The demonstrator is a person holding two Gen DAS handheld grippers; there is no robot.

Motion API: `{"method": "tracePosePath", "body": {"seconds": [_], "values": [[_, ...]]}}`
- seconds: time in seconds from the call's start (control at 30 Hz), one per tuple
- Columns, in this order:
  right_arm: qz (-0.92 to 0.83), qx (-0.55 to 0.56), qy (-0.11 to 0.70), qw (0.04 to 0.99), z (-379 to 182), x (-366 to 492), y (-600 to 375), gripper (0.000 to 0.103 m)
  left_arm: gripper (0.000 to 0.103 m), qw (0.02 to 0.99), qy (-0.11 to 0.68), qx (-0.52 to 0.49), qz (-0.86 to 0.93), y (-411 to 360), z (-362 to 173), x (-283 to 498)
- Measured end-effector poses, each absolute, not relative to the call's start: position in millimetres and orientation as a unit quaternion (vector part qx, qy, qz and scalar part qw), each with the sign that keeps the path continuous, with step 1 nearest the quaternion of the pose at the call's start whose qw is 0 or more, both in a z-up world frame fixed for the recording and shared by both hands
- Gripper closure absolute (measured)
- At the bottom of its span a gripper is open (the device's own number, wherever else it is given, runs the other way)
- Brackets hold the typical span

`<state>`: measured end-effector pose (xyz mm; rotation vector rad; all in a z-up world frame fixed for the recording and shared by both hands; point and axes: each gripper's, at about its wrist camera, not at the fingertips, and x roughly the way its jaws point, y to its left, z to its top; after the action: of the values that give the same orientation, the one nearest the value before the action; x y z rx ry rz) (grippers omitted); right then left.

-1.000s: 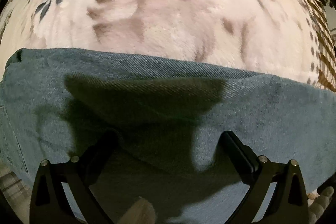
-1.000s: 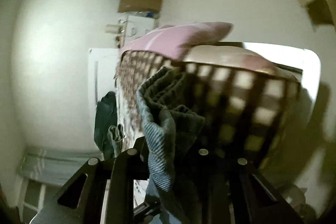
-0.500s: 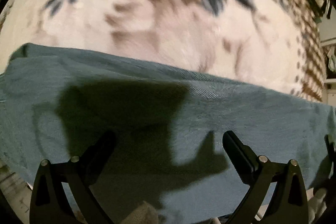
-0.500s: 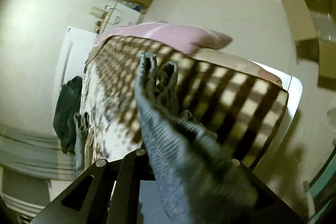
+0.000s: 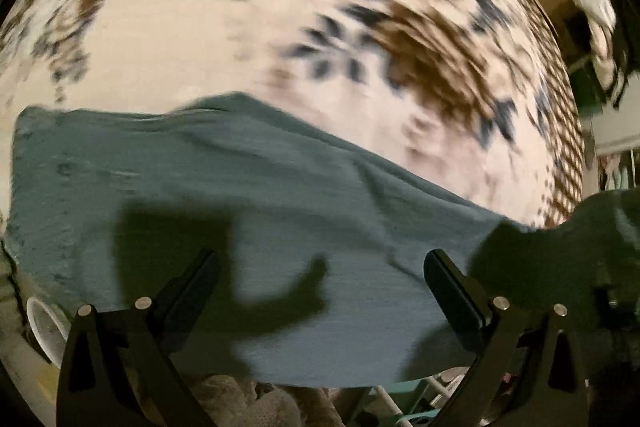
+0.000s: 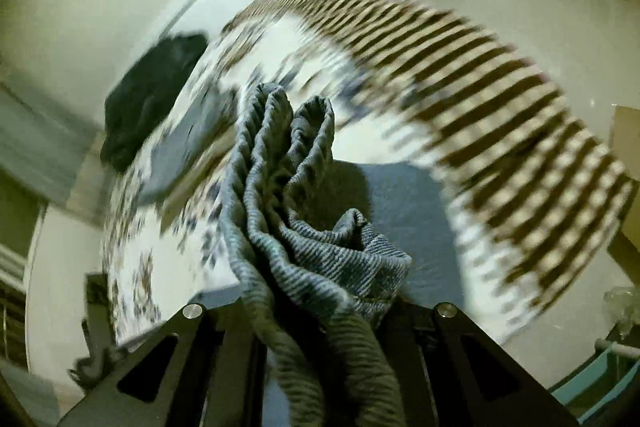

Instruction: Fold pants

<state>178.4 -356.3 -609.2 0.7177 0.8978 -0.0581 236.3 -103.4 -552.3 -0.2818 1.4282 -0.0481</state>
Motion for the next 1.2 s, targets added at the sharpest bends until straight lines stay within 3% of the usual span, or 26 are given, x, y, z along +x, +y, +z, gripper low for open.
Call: {"method": "tracePosePath", "body": {"seconds": [0.33,0.53,0.6,0.67,0.73,0.77,1.0,1.2], "values": [[0.036,0.267,0.506,0.820,-674.3,210.0,-183.9,0.092,0.000,0.752,0.634,-0.172,0.059,27.1,-547.6,213.5],[0.068,0.205,0.548,0.808,-707.0,198.5,-100.7,0.091,0.000,0.751,0.632,-0.180,0.069,60.6,-548.5,206.0],[0.074,0.178,0.577,0.794,-721.9,197.5,-82.3,0.084,0.000,0.750,0.631,-0.185,0.067,63.5,-548.6,204.8],[0.076,0.157,0.607,0.775,-733.4,201.5,-73.3,0.067,0.000,0.749,0.631,-0.194,0.063,64.9,-549.1,204.7],[0.120,0.182,0.619,0.755,-729.4,202.9,-71.0,0.014,0.000,0.748,0.630,-0.202,0.056,64.0,-547.9,204.1],[0.145,0.203,0.621,0.743,-724.6,200.4,-72.2,0.007,0.000,0.748,0.629,-0.203,0.054,62.2,-547.5,204.7],[0.112,0.248,0.591,0.759,-679.4,175.2,-150.0,0.005,0.000,0.742,0.634,-0.217,0.012,29.4,-561.4,208.6],[-0.037,0.194,0.650,0.734,-704.2,174.5,-228.6,0.005,0.002,0.737,0.658,-0.156,-0.022,-31.3,-602.0,221.5]]}}
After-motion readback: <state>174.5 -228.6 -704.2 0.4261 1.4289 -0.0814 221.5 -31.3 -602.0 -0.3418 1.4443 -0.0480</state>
